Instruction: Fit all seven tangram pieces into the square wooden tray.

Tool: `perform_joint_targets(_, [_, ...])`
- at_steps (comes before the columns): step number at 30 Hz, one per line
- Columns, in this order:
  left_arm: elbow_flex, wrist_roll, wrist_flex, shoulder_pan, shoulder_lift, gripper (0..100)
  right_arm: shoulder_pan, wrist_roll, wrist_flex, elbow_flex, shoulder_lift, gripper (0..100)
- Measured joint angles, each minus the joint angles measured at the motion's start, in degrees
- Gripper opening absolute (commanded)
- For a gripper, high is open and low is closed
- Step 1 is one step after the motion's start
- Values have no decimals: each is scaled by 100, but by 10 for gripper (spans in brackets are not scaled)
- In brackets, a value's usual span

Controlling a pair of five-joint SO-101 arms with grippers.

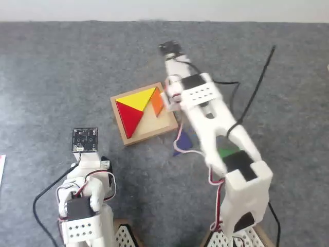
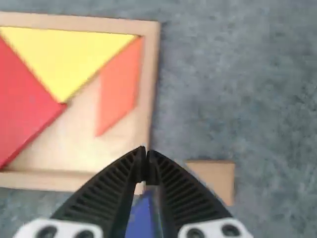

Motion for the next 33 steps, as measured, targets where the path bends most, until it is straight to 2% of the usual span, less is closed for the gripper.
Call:
perform_joint_targets(5, [0,0,0,0,0,80,-18,44,-255,79,519,6])
perform_joint_targets(12, [0,0,0,0,0,80,-668,62,246,114,448,6])
perform_joint_targets(19, [0,0,0,0,0,80,-1152,607,-26,756,264,6])
perform_joint_targets(33, [0,0,0,0,0,80,-1134,642,-747,905,255,6])
